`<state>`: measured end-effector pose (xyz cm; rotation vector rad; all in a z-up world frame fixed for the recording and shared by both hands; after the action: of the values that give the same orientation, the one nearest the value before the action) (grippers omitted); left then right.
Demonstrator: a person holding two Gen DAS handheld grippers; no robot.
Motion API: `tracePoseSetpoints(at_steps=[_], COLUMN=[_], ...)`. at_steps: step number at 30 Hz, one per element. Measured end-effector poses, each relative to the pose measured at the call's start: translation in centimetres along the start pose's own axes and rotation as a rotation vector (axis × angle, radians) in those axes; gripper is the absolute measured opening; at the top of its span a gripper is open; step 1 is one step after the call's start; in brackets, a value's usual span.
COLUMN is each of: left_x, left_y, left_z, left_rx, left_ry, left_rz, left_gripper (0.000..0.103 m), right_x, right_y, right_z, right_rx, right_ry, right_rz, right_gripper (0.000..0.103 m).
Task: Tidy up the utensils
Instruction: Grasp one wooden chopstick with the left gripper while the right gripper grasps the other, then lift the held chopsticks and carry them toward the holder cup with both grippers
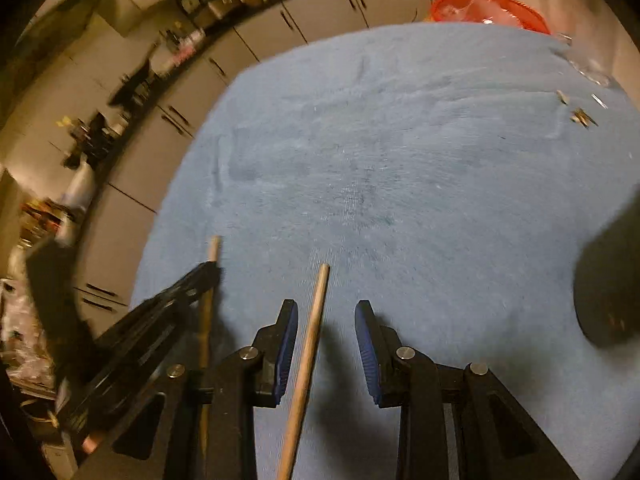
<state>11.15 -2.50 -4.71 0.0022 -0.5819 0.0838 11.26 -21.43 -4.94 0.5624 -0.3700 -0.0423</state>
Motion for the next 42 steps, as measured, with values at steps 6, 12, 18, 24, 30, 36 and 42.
tracePoseSetpoints(at_steps=[6,12,18,24,30,36,42], left_x=[-0.1,-0.1,-0.2,0.0,-0.1,-0.2,-0.5], left_y=[0.3,-0.4,-1.2,-1.6,-1.9,-2.5,-3.1], left_z=[0.0,0.0,0.0,-0.2,0.0,1.3,4.4], left_rx=[0.009,0.032,-0.001,0.007,-0.033,-0.095,-0.116], left_ry=[0.005,-0.009,-0.014,-0.028,-0.035,-0.063,-0.119], left_rz=[0.021,0.001,-0.013,-0.028,-0.032,-0.043,-0.061], left_gripper=[0.007,0.007,0.007,0.006,0.006,0.006,0.006], right_x=[0.1,-1.2,-2.3,-1.7,-2.3,-2.9,-5.2], right_y=[2.5,3.3,2.1,0.8,0.9,2.8,5.2], right_z=[-2.4,-2.6,1.2,1.2,4.0,8.6,13.6], right_rx=[-0.134,-0.222,-0.018,0.047,0.109,0.127,0.116], right_ry=[0.025,-0.045,-0.285,-0.310,-0.375,-0.491,-0.602], right_rz=[0.135,0.242,0.232,0.217,0.221,0.246,0.316], right_gripper=[0.024,0.007,0.006,0.006,0.006,0.006,0.006])
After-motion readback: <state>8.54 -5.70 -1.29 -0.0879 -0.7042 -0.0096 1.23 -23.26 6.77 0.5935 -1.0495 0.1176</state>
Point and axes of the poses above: each gripper's, at about its wrist camera, not at the fingertips, and z roughly against the way its jaws point, y to its left, x to its top, the point moved 1 cm from there along -z, roughly the way its jaws point, and after that the axes turned 12 degrees about x, right-handed, at the moved point
